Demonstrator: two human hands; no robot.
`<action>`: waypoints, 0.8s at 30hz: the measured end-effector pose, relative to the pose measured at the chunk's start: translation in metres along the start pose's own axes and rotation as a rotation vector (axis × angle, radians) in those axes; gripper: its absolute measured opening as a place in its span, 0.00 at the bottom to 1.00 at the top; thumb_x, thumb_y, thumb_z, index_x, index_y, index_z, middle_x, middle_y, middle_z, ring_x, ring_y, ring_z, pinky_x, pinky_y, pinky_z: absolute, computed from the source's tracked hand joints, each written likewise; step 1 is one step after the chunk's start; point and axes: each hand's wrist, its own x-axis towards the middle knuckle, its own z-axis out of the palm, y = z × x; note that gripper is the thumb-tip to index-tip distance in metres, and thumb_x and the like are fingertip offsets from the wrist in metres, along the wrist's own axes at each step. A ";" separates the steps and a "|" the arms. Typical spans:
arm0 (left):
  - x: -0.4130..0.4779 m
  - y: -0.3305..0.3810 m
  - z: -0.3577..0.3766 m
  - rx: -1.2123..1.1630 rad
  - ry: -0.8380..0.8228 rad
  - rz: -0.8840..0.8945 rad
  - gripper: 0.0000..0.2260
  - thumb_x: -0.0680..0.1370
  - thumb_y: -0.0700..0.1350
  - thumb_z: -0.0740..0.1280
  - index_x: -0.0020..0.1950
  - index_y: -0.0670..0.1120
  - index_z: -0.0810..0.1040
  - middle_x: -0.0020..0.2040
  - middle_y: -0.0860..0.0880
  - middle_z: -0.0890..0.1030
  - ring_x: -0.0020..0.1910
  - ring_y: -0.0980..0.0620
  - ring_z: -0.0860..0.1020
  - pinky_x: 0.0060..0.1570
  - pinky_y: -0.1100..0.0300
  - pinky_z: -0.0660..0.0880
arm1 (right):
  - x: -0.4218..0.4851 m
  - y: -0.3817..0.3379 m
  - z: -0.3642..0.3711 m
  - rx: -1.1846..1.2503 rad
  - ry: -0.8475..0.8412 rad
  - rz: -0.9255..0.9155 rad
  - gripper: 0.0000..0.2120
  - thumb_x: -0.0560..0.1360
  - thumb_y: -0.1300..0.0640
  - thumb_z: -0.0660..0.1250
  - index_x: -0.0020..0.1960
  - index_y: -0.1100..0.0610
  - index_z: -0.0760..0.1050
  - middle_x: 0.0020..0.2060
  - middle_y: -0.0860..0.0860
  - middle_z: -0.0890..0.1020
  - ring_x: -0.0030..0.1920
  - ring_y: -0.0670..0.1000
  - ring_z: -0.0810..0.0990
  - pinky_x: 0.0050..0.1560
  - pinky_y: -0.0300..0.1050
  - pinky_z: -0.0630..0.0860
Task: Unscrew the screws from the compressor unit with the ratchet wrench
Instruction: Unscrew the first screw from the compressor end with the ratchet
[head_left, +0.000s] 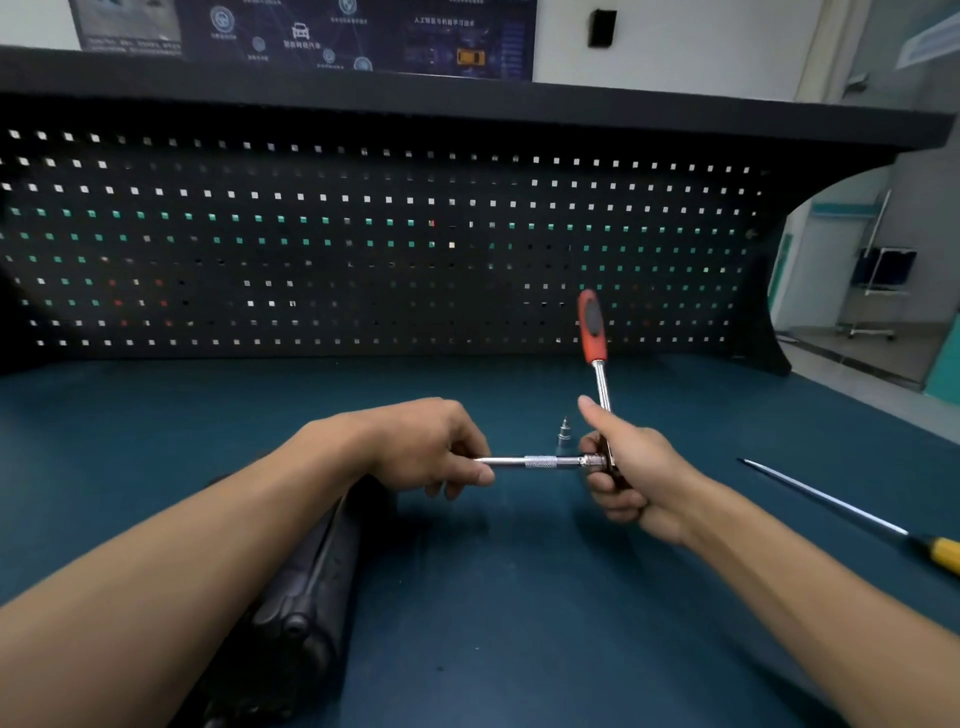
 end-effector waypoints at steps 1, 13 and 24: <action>0.000 0.000 0.000 -0.003 0.003 0.003 0.12 0.80 0.51 0.68 0.37 0.52 0.77 0.34 0.54 0.83 0.32 0.55 0.80 0.36 0.62 0.75 | -0.001 0.001 -0.001 0.045 -0.024 0.002 0.24 0.78 0.34 0.61 0.35 0.52 0.66 0.22 0.51 0.67 0.19 0.48 0.56 0.22 0.36 0.54; 0.000 0.001 0.002 -0.021 0.040 -0.018 0.11 0.78 0.52 0.70 0.35 0.56 0.79 0.35 0.54 0.84 0.30 0.56 0.79 0.32 0.68 0.73 | -0.009 0.007 -0.004 0.200 -0.153 0.099 0.21 0.80 0.39 0.58 0.34 0.51 0.65 0.21 0.49 0.64 0.16 0.45 0.55 0.21 0.35 0.53; 0.001 -0.001 0.002 0.012 0.074 -0.014 0.11 0.78 0.53 0.71 0.35 0.55 0.80 0.33 0.56 0.83 0.29 0.57 0.79 0.34 0.63 0.75 | -0.009 0.005 -0.008 0.412 -0.277 0.145 0.19 0.80 0.41 0.58 0.34 0.50 0.64 0.20 0.47 0.61 0.16 0.44 0.55 0.20 0.37 0.54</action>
